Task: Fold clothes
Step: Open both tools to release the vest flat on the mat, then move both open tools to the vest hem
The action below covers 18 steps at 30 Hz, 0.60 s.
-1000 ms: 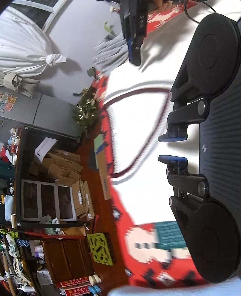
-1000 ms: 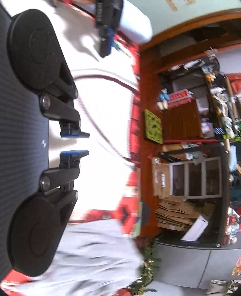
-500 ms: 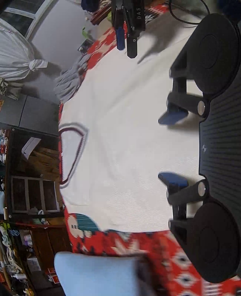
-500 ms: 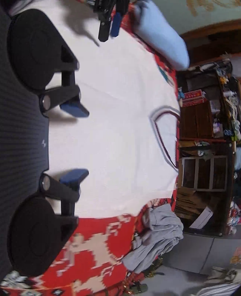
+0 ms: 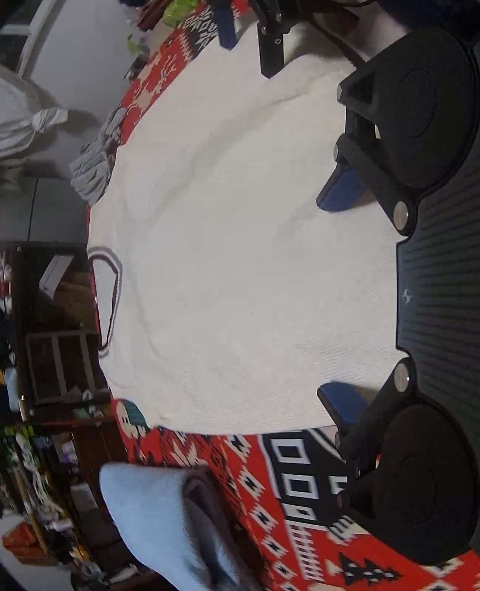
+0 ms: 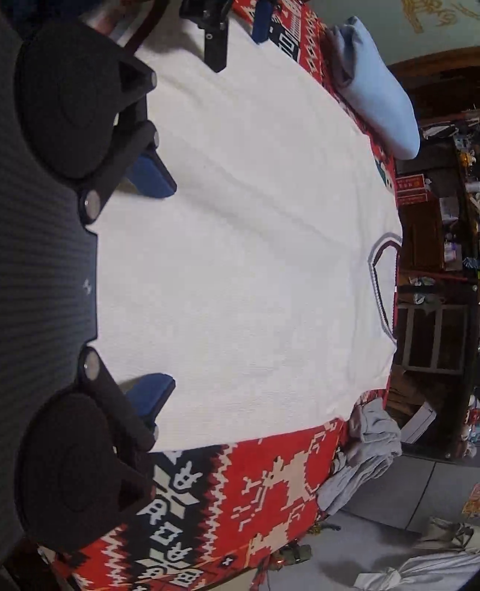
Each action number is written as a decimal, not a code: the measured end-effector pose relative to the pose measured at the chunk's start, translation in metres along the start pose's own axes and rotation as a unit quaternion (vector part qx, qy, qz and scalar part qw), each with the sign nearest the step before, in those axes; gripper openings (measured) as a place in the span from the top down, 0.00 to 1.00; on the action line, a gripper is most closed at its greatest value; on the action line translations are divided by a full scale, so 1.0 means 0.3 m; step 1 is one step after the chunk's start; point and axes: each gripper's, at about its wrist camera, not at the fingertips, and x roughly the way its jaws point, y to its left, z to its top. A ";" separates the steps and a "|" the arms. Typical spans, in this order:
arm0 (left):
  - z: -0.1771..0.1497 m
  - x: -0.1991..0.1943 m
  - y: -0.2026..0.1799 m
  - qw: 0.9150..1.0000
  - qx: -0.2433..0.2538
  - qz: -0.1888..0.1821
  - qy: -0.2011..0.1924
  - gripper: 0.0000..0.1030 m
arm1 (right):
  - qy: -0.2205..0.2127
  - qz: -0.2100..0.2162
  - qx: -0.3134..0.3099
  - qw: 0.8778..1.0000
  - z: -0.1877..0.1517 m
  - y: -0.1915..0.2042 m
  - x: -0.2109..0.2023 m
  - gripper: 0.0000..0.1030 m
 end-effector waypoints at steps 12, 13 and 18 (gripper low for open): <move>0.038 0.002 -0.014 0.996 -0.016 0.015 0.081 0.00 | 0.080 -0.015 0.030 0.996 0.077 -0.006 0.022 0.00; 0.045 0.007 -0.012 0.996 -0.015 0.013 0.089 0.00 | 0.088 -0.015 0.032 0.995 0.086 -0.005 0.027 0.00; 0.069 0.022 -0.016 0.994 -0.030 0.026 0.104 0.00 | 0.101 -0.024 0.043 0.994 0.119 -0.005 0.047 0.00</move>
